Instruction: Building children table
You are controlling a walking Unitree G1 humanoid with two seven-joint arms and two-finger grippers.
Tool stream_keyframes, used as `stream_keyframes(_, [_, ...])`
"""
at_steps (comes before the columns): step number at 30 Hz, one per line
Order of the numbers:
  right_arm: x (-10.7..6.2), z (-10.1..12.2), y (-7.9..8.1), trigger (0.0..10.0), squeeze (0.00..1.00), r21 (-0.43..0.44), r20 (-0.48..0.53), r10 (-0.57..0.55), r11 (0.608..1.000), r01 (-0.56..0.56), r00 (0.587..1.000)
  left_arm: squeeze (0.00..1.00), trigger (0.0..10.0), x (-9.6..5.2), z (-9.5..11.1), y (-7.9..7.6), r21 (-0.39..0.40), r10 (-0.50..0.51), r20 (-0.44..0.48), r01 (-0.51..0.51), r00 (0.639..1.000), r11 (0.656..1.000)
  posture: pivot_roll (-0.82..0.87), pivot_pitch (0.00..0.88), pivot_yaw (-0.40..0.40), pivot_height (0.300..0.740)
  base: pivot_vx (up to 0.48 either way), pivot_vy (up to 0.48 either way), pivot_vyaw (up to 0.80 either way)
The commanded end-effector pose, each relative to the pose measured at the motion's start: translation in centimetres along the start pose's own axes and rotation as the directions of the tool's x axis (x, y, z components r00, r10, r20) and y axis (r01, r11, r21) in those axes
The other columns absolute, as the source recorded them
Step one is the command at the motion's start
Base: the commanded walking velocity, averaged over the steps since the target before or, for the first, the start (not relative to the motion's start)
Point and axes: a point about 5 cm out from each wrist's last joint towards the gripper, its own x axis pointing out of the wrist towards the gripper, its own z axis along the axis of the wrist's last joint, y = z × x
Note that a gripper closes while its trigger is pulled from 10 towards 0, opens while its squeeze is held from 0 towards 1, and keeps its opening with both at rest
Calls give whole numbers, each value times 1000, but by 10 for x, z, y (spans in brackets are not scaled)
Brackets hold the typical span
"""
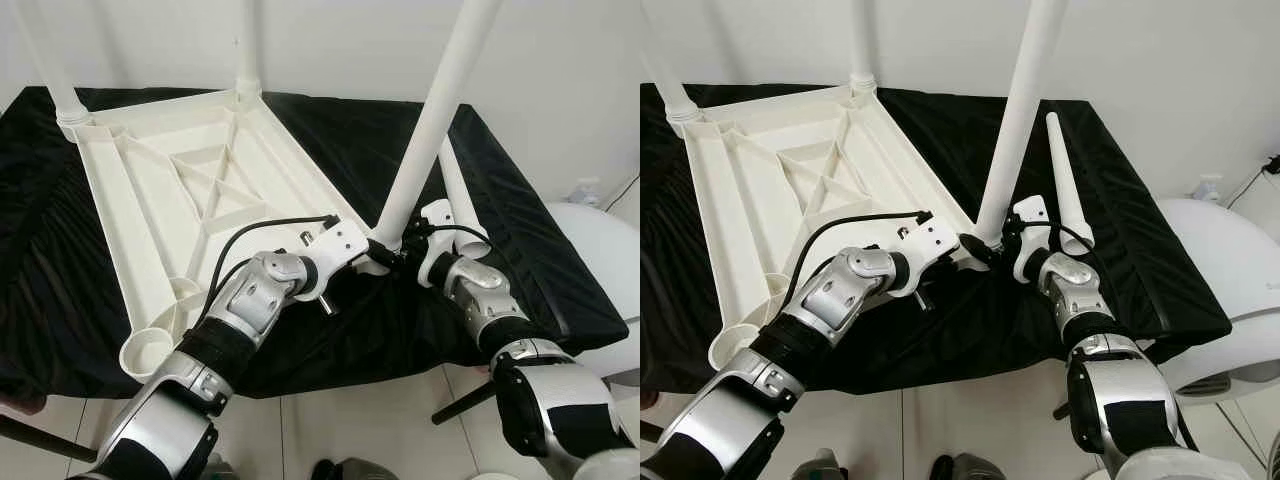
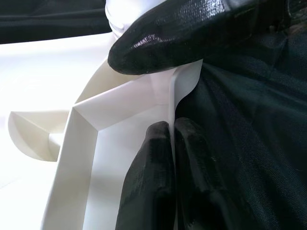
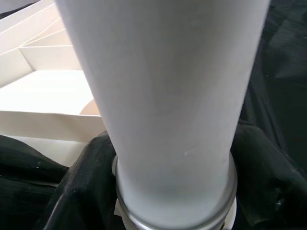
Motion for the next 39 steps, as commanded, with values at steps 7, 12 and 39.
stream_keyframes(7, [-5, -3, -5, 10000, 0, 35, 31, -85, 996, 84, 996, 0, 10000, 1, -5, -1, -11, 3, -31, -3, 1000, 1000, 33, 18, -83, 740, 0, 0, 0])
stream_keyframes(12, [-3, -4, -2, 10000, 0, 42, 55, -126, 991, 124, 990, 0, 10000, 0, -6, -1, -11, 2, -31, -2, 1000, 1000, 35, 17, -87, 740, 0, 0, 0])
stream_keyframes(39, [31, 15, 51, 10000, 0, 192, 165, -570, 819, 540, 805, 0, 10000, 2, -6, -6, -6, -7, -28, 7, 1000, 1000, 46, 0, -105, 740, 0, 0, 0])
